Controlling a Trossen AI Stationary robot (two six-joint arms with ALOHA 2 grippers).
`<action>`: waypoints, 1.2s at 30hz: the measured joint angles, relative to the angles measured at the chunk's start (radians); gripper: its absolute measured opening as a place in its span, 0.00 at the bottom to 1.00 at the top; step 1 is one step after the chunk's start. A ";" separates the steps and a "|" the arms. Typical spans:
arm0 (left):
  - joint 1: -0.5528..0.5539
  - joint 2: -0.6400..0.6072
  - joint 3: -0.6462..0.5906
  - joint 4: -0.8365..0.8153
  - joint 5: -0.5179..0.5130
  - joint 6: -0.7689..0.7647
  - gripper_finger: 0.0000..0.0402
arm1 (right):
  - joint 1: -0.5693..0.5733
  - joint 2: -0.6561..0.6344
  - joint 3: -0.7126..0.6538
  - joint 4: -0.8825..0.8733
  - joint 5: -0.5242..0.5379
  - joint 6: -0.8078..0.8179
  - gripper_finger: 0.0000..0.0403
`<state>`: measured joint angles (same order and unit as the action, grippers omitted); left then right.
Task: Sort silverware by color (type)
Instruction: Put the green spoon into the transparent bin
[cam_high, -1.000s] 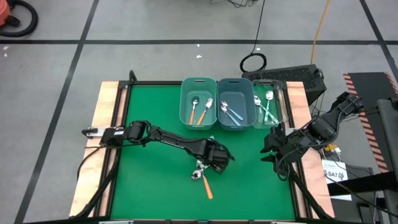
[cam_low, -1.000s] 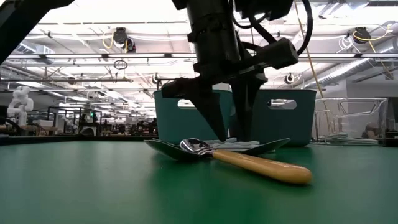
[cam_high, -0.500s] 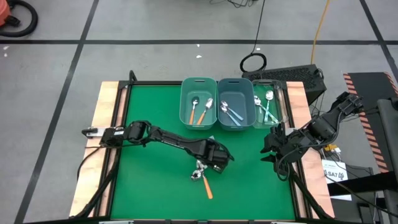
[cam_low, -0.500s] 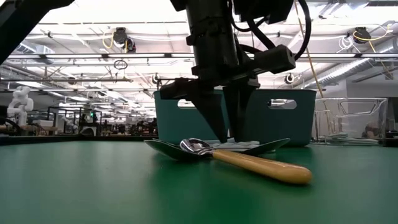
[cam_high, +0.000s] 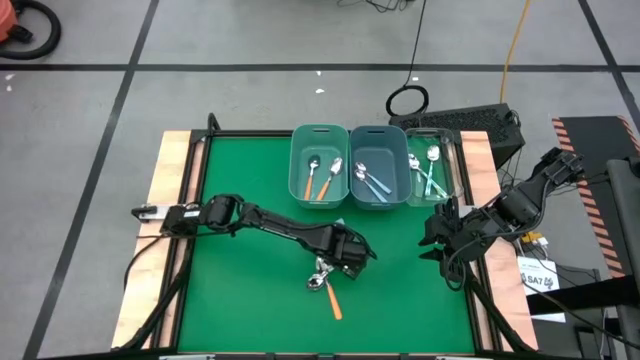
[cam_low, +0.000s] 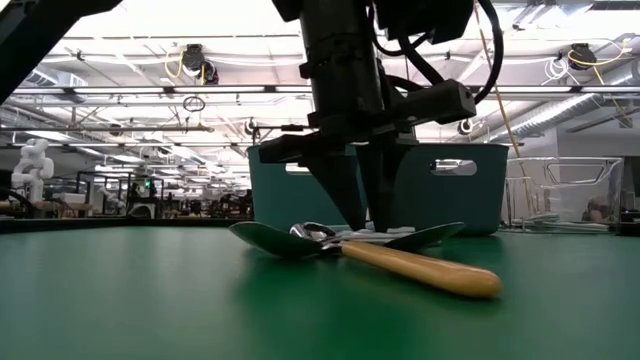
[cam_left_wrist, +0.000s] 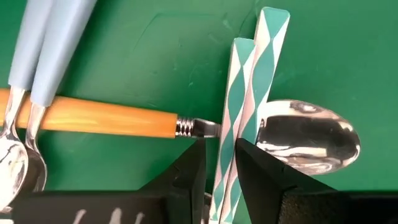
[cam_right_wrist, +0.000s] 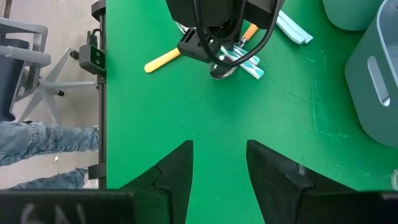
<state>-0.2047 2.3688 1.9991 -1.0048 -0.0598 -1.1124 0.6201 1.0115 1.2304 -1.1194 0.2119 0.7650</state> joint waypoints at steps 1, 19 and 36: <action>0.000 0.000 0.000 -0.011 0.008 0.000 0.23 | 0.000 0.000 0.000 0.000 0.000 0.000 0.36; -0.018 0.005 -0.003 -0.033 -0.035 0.018 0.11 | 0.000 0.000 0.000 0.000 0.001 -0.002 0.36; -0.018 0.003 0.353 -0.241 -0.113 0.202 0.06 | 0.000 0.000 0.000 0.021 0.004 0.014 0.36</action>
<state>-0.2230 2.3721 2.3517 -1.2462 -0.1729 -0.9105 0.6197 1.0115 1.2304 -1.0983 0.2158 0.7786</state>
